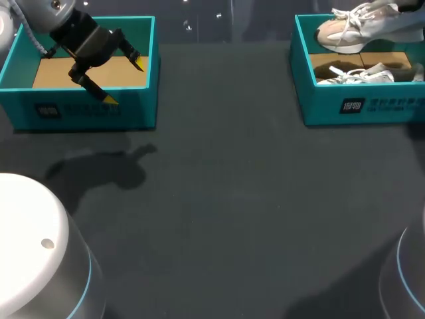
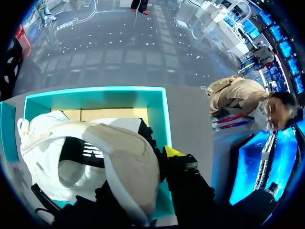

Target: Take the shoe out of the shoebox, open the shoe tongue, remove and reinsert the insole, then place the shoe into the shoebox

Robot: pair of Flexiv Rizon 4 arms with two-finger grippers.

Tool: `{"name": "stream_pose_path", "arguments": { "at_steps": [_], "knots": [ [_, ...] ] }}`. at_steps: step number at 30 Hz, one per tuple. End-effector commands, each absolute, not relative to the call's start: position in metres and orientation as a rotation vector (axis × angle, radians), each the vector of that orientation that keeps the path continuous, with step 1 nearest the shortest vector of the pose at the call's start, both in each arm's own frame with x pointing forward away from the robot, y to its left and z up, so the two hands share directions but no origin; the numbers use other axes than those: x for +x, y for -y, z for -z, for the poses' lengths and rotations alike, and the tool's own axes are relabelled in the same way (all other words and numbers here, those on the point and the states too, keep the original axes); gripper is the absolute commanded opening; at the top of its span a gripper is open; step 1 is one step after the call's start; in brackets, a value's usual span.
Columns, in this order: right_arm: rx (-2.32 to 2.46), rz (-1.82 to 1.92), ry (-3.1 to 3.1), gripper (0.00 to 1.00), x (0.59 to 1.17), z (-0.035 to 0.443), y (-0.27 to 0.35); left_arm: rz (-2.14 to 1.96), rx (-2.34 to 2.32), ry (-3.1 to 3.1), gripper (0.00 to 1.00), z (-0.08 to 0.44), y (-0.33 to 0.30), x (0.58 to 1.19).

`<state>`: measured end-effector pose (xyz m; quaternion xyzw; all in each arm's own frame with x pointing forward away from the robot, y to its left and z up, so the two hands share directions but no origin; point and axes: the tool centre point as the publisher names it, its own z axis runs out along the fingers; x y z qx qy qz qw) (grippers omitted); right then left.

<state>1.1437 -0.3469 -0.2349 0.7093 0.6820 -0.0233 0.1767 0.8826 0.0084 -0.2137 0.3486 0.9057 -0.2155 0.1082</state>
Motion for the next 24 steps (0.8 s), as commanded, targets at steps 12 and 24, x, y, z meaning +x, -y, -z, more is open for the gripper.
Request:
{"name": "stream_pose_path", "arguments": {
  "at_steps": [12, 24],
  "knots": [
    [2.043, 0.12, -1.92, 0.0, 1.167, 0.266, 0.348, 0.631, 1.026, -2.666, 1.0, 0.214, -0.009, 0.883],
    [2.051, 0.122, -1.945, 0.0, 1.178, 0.286, 0.343, 0.631, 1.026, -2.666, 1.0, 0.214, -0.009, 0.883]
  ]
}}
